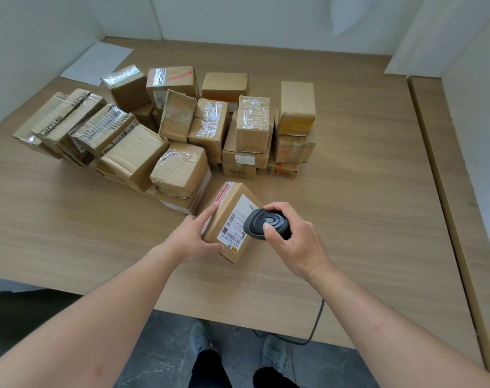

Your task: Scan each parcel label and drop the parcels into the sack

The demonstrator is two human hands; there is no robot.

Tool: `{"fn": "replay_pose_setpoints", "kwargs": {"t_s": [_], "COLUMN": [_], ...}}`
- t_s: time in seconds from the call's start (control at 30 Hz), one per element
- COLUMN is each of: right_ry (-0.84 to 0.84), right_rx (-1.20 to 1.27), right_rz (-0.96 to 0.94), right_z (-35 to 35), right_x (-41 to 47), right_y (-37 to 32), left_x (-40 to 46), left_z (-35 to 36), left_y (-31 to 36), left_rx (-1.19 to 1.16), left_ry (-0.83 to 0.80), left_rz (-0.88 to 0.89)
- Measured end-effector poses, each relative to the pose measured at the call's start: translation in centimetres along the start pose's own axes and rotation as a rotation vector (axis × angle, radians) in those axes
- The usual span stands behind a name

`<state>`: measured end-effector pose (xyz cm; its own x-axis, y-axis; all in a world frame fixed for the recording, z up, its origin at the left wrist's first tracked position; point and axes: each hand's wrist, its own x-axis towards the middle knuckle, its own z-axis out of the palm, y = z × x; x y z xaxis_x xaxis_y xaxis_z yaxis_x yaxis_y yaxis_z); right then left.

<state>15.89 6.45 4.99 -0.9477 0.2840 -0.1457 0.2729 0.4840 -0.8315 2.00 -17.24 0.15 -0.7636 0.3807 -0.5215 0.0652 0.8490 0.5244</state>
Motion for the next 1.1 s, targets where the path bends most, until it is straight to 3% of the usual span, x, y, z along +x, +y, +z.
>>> {"fn": "replay_pose_setpoints", "kwargs": {"t_s": [0.13,0.3,0.5,0.7,1.1], "right_ry": [0.048,0.102,0.161,0.281,0.393], "right_rx": [0.046,0.063,0.169,0.334,0.302], "right_rz": [0.077,0.166,0.267,0.307,0.173], "right_z": [0.1,0.4,0.9,0.3,-1.1], "right_x": [-0.6,-1.4,-1.9,-1.6,-0.5], "right_y": [0.8,2.6,3.8,3.3,-2.8], "left_x": [0.5,1.4,1.6,0.9,-0.8], "left_z": [0.3,0.2,0.0,0.1,-5.0], "left_y": [1.4,3.1,4.0,4.3,6.3], "left_rx": [0.008,0.056,-0.168,-0.537,-0.552], "left_ry": [0.046,-0.043,-0.181,-0.063,0.133], "left_rz": [-0.007,-0.002,0.043,0.171,0.356]}}
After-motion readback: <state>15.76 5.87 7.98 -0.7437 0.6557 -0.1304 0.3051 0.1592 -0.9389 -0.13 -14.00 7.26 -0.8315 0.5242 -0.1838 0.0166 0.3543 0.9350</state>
